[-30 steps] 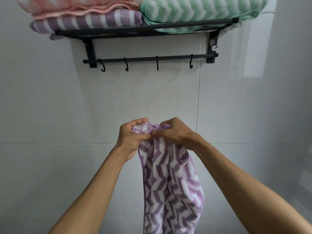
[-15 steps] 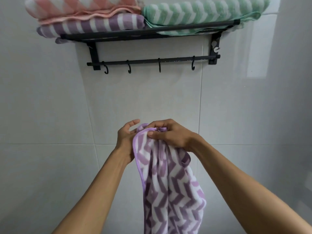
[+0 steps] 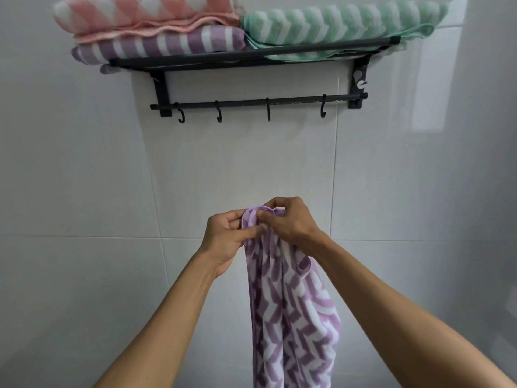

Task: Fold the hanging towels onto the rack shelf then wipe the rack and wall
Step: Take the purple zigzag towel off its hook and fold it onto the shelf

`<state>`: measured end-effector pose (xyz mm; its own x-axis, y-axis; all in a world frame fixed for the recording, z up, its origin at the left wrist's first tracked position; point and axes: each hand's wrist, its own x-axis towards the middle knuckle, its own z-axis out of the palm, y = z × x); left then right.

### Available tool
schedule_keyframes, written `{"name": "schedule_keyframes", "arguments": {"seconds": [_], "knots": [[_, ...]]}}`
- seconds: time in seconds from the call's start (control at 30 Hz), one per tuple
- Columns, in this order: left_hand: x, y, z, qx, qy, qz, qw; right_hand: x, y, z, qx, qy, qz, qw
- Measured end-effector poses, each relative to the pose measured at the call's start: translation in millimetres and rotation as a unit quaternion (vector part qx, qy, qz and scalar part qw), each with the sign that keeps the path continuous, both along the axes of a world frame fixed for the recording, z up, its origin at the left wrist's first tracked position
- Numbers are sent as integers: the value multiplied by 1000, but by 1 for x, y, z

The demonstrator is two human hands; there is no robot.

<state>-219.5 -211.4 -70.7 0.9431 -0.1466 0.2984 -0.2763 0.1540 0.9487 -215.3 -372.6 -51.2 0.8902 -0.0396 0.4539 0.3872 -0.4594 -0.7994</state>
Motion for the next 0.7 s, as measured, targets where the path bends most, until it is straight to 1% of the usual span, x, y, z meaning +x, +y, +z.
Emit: {"name": "schedule_keyframes", "arguments": {"seconds": [0.1,0.23,0.33,0.4,0.47,0.5,0.57,0.63,0.7], "knots": [[10,3,3,42,-32,96,994,-3,-14,6,-20,31,43,998],[29,36,12,49,-61,190,979,-11,-57,16,-160,82,62,982],[43,71,10,102,-62,239,964,-16,-89,22,-230,93,80,965],[49,82,7,121,-53,254,958,-18,-101,25,-322,96,56,940],[51,84,5,121,-47,271,954,-19,-104,22,-436,103,27,894],[51,84,6,117,-45,278,952,-19,-104,18,-474,115,15,873],[49,89,11,118,-39,290,949,-22,-99,6,-520,149,-6,841],[48,96,16,134,-41,301,943,-24,-94,-8,-530,177,-28,829],[48,105,22,151,-48,320,934,-25,-94,-12,-549,163,-37,819]]}}
